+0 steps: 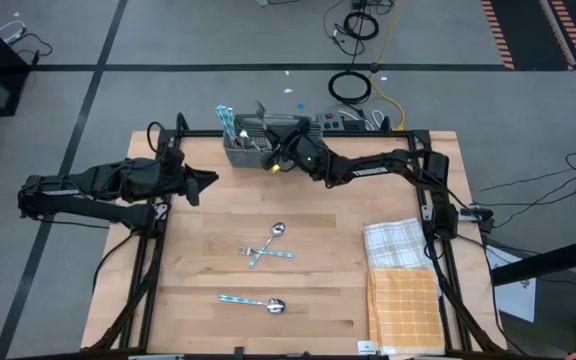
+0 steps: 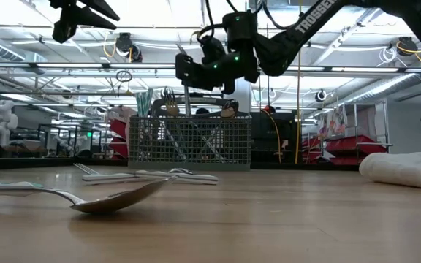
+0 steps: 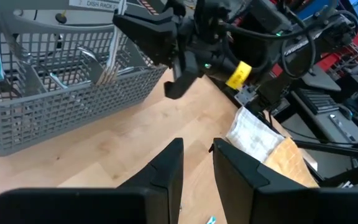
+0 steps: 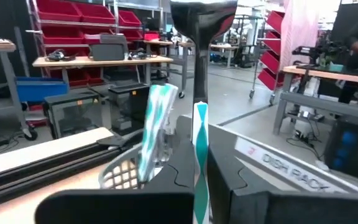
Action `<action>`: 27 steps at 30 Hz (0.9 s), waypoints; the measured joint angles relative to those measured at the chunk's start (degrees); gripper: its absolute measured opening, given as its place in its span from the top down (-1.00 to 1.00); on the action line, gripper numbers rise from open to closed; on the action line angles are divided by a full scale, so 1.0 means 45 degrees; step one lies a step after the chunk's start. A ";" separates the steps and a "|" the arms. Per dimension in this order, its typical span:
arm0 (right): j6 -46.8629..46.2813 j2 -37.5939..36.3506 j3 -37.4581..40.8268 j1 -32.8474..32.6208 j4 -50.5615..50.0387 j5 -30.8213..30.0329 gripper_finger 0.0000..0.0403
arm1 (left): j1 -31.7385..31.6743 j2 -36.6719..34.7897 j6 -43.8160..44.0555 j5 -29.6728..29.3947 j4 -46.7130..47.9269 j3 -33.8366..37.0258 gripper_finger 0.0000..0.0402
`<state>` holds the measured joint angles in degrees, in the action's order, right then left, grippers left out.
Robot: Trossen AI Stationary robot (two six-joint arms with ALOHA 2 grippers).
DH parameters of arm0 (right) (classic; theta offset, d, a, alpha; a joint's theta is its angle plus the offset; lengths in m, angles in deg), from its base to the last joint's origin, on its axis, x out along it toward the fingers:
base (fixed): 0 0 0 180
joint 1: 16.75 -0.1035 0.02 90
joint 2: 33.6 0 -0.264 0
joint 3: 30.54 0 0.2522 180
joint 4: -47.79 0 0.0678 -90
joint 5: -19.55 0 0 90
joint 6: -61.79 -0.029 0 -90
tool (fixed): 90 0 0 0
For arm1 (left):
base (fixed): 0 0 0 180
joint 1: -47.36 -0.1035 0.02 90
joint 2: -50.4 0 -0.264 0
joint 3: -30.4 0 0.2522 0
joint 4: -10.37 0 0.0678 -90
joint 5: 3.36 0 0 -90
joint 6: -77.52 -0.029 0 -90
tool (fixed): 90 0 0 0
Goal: Sort silverware
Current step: Put the bottom fork into the middle left section of the utensil holder
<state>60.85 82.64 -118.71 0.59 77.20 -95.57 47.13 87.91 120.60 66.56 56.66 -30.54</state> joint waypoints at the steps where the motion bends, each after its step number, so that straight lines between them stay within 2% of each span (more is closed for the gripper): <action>1: -0.0014 0.0000 0.0000 0.0060 -0.0053 -0.0004 1.00 | 0.0000 0.0000 -0.0005 0.0000 0.0000 0.0000 0.55; 8: -0.0608 -0.0019 0.0000 0.0239 -0.0986 0.0111 1.00 | 0.0000 0.0000 -0.0020 -0.0001 0.0000 0.0000 0.55; 15: -0.0620 -0.0028 0.0002 0.0311 0.0160 0.1992 1.00 | 0.0000 0.0000 -0.0111 -0.0004 0.0000 0.0000 0.55; 24: -0.0811 0.0099 0.0024 0.0596 -0.1023 0.1935 1.00 | 0.0000 0.0000 -0.0121 -0.0152 0.0005 0.0000 0.55; 27: -0.0764 0.0083 0.0019 0.0654 -0.0769 0.2019 1.00 | 0.0000 0.0000 -0.0121 -0.0294 0.0005 0.0000 0.55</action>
<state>57.41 83.02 -118.62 3.54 73.74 -86.48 47.13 87.91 120.06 65.24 56.68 -30.54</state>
